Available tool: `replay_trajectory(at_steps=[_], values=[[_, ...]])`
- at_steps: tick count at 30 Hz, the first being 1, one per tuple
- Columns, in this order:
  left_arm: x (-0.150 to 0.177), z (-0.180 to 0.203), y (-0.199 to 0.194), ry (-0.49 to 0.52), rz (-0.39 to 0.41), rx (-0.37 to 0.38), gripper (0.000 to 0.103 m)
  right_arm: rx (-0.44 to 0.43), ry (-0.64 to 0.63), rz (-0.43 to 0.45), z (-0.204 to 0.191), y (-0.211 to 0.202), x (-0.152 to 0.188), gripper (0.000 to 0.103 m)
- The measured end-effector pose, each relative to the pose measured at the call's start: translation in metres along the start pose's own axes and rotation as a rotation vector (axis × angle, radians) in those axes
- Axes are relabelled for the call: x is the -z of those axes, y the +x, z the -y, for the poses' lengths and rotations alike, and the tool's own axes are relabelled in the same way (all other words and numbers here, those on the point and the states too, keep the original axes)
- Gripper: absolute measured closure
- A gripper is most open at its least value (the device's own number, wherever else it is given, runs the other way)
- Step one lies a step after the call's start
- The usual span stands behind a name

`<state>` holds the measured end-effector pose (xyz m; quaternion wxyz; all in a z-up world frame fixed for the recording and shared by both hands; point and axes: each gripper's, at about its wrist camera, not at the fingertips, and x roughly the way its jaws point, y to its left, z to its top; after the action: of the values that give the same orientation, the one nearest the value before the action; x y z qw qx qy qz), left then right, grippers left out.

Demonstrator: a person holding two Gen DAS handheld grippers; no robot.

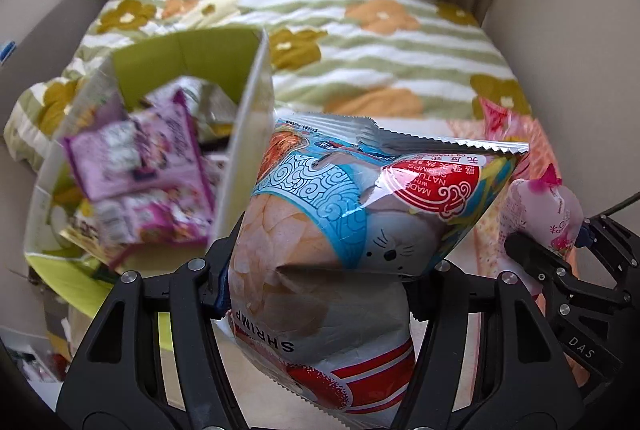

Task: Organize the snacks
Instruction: 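Carry both bags over the box and open both tools to drop them inside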

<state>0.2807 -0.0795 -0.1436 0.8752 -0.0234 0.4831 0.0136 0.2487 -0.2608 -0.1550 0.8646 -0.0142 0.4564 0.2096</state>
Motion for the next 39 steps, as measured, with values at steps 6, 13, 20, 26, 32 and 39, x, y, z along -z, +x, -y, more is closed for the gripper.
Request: replay_trajectory(at_steps=[6, 13, 20, 26, 32, 39], values=[[-0.018, -0.048, -0.048, -0.031, 0.080, 0.040, 0.044, -0.036, -0.076, 0.085, -0.050, -0.028, -0.031, 0.058], [-0.045, -0.113, -0.071, -0.009, 0.130, 0.013, 0.044, -0.077, -0.106, 0.134, -0.112, -0.037, -0.058, 0.058], [-0.088, -0.180, -0.058, 0.044, 0.128, 0.009, 0.044, -0.089, -0.097, 0.158, -0.170, -0.016, -0.104, 0.058], [-0.133, -0.223, -0.024, 0.109, 0.096, 0.043, 0.044, -0.047, -0.064, 0.159, -0.200, 0.017, -0.143, 0.058], [-0.167, -0.244, 0.024, 0.170, 0.024, 0.081, 0.044, -0.011, 0.014, 0.129, -0.209, 0.053, -0.165, 0.058], [-0.182, -0.242, 0.051, 0.210, -0.021, 0.109, 0.021, 0.018, 0.069, 0.087, -0.205, 0.074, -0.175, 0.058]])
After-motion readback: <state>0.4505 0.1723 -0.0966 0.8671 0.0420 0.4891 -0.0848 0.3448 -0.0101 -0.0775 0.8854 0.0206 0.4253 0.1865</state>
